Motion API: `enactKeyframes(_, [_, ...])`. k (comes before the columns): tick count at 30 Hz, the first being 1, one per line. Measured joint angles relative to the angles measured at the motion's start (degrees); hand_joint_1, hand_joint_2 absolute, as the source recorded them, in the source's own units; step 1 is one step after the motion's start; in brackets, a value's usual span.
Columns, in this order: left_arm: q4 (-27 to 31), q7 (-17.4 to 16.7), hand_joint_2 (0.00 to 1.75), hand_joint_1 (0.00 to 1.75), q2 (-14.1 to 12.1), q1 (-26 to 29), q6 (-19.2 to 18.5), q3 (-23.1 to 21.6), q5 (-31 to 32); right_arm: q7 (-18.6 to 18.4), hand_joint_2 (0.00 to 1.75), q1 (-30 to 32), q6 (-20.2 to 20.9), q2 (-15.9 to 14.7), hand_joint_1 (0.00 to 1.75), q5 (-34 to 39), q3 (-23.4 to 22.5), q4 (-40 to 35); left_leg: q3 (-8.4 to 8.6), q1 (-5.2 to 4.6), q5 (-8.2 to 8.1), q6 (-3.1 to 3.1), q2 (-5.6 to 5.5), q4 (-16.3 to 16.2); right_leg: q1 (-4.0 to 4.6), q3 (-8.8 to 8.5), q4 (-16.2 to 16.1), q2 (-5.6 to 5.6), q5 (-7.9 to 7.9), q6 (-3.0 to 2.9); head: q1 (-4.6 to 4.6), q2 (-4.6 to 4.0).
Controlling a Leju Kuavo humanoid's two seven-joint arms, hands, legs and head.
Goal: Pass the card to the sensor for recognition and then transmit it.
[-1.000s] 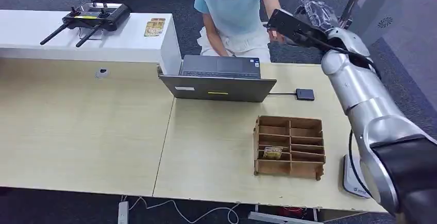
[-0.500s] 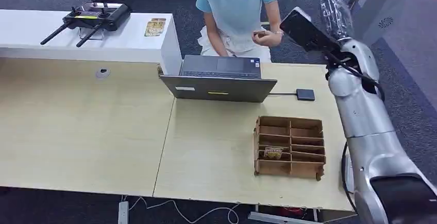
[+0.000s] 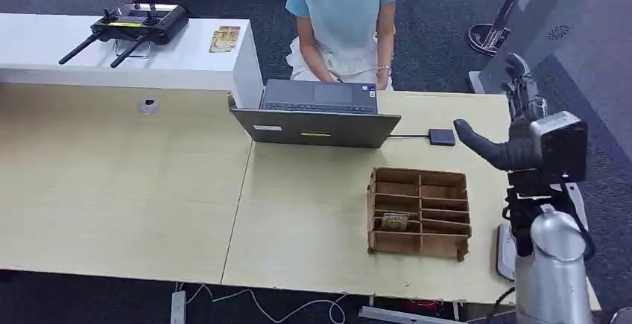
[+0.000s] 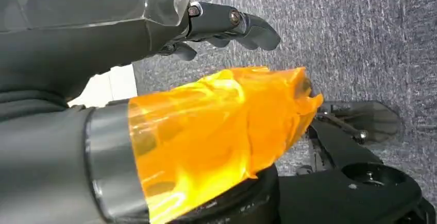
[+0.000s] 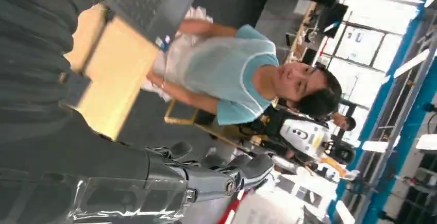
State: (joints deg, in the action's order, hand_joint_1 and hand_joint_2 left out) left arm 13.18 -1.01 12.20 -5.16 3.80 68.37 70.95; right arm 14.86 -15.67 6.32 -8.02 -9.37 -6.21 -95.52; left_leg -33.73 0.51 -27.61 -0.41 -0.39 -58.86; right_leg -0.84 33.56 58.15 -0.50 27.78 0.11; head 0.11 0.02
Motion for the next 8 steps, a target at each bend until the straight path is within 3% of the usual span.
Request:
enactKeyframes(4, [0.0, 0.0, 0.00, 0.00, 0.3, 0.1, 0.4, 0.7, -0.6, -1.0, 1.75, 8.5, 2.8, 2.6, 0.00, 8.1, -5.1, -4.5, 0.00, 0.00, -0.04, 0.00, 0.04, 0.0, 0.00, 0.01, 0.0, 0.02, 0.03, -0.01, 0.00, 0.00])
enactKeyframes(8, [0.0, 0.0, 0.00, 0.00, 0.4, 0.0, 0.5, 1.0, -0.9, -0.2, 1.75, 15.0, 7.5, 4.8, 0.00, 14.9, -6.9, -8.1, 0.01, 0.00, -0.06, -0.03, 0.05, 0.0, 0.00, 0.01, 0.0, 0.02, 0.05, -0.03, 0.00, -0.02])
